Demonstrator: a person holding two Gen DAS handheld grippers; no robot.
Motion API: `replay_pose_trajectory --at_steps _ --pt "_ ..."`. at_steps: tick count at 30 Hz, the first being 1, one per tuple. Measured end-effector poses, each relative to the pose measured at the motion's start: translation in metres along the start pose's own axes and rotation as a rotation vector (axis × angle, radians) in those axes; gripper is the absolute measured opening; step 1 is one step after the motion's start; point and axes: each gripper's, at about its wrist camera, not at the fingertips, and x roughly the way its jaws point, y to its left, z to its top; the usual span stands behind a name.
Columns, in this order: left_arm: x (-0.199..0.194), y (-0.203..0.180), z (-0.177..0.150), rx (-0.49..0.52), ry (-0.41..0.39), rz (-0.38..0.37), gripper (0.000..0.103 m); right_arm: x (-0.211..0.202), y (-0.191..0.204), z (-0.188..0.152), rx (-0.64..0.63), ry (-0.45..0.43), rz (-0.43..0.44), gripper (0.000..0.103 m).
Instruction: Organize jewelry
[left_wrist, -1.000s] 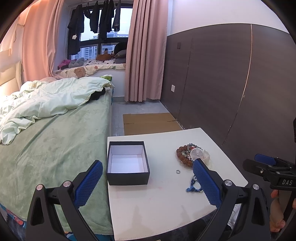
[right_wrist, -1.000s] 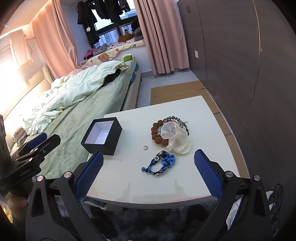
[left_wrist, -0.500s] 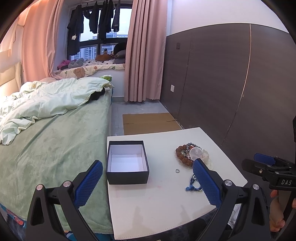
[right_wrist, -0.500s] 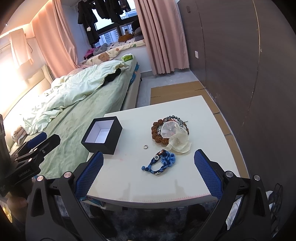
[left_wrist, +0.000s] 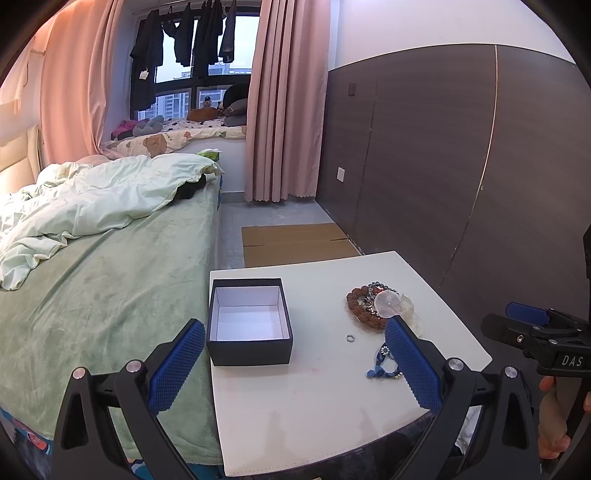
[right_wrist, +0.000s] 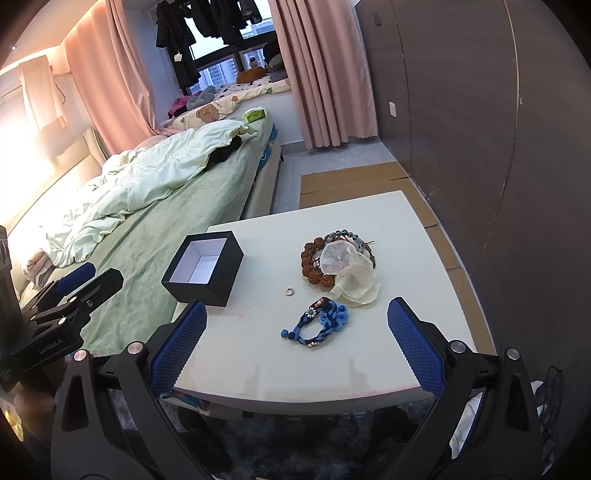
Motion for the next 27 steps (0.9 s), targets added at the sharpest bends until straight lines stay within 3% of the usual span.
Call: replay_pose_trajectory --at_steps 27 --pt "0.012 -0.010 -0.006 0.004 0.025 -0.081 0.095 0.005 -0.004 -0.002 0.004 0.014 -0.015 0.098"
